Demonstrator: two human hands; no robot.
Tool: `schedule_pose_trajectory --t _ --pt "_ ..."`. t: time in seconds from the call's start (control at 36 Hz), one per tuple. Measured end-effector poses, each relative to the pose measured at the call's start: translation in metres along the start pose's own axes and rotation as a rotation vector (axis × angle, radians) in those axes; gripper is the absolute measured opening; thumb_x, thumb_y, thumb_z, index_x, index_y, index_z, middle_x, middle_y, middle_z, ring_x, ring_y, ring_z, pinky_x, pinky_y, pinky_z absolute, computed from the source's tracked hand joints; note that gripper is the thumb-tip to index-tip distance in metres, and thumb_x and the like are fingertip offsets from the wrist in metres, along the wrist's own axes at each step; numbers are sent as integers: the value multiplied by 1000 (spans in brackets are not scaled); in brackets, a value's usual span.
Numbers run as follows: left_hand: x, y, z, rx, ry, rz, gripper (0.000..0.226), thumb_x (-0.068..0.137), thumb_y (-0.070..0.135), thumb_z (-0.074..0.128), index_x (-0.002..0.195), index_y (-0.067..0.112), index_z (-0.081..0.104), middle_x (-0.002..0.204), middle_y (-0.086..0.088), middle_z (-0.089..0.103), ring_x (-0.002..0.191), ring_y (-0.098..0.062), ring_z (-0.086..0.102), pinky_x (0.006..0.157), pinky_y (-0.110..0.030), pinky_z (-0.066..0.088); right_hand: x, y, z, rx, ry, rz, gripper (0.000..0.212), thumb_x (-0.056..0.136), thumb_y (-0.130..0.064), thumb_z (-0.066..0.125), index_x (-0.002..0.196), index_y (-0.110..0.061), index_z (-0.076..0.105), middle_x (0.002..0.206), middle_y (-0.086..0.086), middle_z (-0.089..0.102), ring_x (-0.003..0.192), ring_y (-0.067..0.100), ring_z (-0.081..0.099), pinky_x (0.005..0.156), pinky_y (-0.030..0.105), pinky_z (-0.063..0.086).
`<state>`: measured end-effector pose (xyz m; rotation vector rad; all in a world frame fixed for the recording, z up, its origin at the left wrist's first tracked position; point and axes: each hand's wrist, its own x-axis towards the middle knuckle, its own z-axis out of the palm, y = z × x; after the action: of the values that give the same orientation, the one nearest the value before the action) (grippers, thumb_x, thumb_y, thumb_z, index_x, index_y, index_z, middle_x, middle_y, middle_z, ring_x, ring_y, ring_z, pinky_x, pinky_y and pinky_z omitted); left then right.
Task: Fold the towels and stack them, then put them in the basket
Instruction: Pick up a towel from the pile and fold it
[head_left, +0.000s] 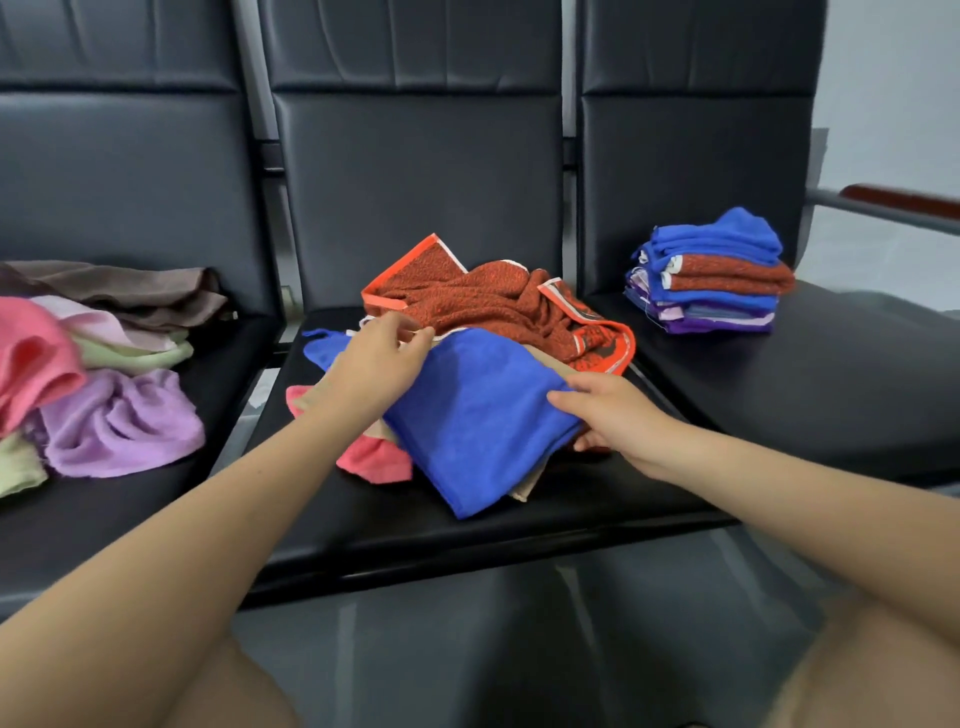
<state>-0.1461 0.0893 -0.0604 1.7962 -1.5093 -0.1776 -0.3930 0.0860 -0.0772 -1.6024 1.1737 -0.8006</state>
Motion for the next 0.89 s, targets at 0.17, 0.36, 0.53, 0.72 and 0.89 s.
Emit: schedule_pose_trajectory --t 0.17,0.36,0.53,0.72,0.89 --pt "9 19 24 200 -146 -55 53 83 74 34 111 36 57 107 17 62 99 -14 58 82 -34 40 10 6 -23 80 145 -34 13 96 -9 54 95 -11 66 81 1 62 72 11 55 60 19 44" --pt "21 37 45 47 -223 -59 44 89 60 51 89 19 68 90 -1 67 88 -23 60 81 -36 48 17 11 -36 210 186 11 6 92 -9 62 88 -12 66 88 4 66 84 17 61 77 32 49" --pt "25 38 52 -231 -114 -108 34 95 27 51 65 17 39 65 1 44 69 -19 42 60 -33 29 23 12 -42 326 169 26 7 92 -9 61 86 -11 62 89 6 66 84 18 62 76 30 51" --pt "13 33 52 -220 -33 -104 21 99 27 45 83 14 49 73 5 50 73 -16 47 66 -31 29 30 15 -35 504 209 122 4 94 -10 59 91 -13 60 94 5 68 84 17 66 67 27 52" --pt "16 37 45 -175 -70 -208 43 94 38 56 123 8 49 104 0 49 97 -18 47 80 -27 34 23 19 -34 447 -18 340 34 84 -29 72 115 -15 65 109 4 72 97 19 68 84 28 52"
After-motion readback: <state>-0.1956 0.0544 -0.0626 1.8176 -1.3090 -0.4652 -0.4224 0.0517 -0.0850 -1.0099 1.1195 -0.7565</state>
